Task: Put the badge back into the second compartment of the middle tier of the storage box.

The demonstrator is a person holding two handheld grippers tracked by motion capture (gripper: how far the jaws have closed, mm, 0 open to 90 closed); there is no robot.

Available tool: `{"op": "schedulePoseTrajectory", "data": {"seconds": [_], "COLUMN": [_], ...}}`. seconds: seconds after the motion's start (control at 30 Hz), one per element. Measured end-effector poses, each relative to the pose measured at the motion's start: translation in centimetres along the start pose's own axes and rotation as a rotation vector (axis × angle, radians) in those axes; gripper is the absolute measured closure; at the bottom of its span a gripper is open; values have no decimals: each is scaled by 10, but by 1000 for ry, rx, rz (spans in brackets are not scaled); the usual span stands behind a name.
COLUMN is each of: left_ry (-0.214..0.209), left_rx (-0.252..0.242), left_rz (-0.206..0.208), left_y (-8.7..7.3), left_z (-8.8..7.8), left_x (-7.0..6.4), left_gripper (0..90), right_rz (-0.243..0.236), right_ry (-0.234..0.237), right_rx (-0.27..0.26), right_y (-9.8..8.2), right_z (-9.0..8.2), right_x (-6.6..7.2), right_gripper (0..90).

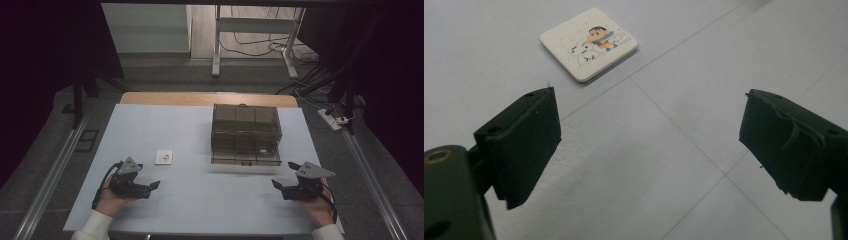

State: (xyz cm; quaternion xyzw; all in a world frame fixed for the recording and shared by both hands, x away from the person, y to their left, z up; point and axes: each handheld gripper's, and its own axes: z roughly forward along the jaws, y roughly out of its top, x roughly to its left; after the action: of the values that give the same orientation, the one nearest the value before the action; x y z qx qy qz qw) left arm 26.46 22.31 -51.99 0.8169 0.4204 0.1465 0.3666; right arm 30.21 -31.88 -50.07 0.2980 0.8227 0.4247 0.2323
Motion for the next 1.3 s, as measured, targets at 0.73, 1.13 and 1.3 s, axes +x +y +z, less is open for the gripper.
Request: {"op": "schedulePoseTrajectory", "data": {"seconds": [0.73, 1.13, 1.3], "left_ry": [1, -3, -5], "left_rx": [-38, -21, -25], "left_rz": [2, 24, 27], "left_y": [3, 1, 4], "left_z": [-1, 1, 1], "left_x": [0, 1, 3], "left_gripper": [97, 83, 91], "right_rz": [7, 7, 10], "right_ry": [27, 23, 23], "right_rx": [8, 20, 20], "right_y": [-3, -4, -6], "right_z": [-1, -2, -3], "right_x": [4, 7, 5], "right_gripper": [131, 136, 137]}}
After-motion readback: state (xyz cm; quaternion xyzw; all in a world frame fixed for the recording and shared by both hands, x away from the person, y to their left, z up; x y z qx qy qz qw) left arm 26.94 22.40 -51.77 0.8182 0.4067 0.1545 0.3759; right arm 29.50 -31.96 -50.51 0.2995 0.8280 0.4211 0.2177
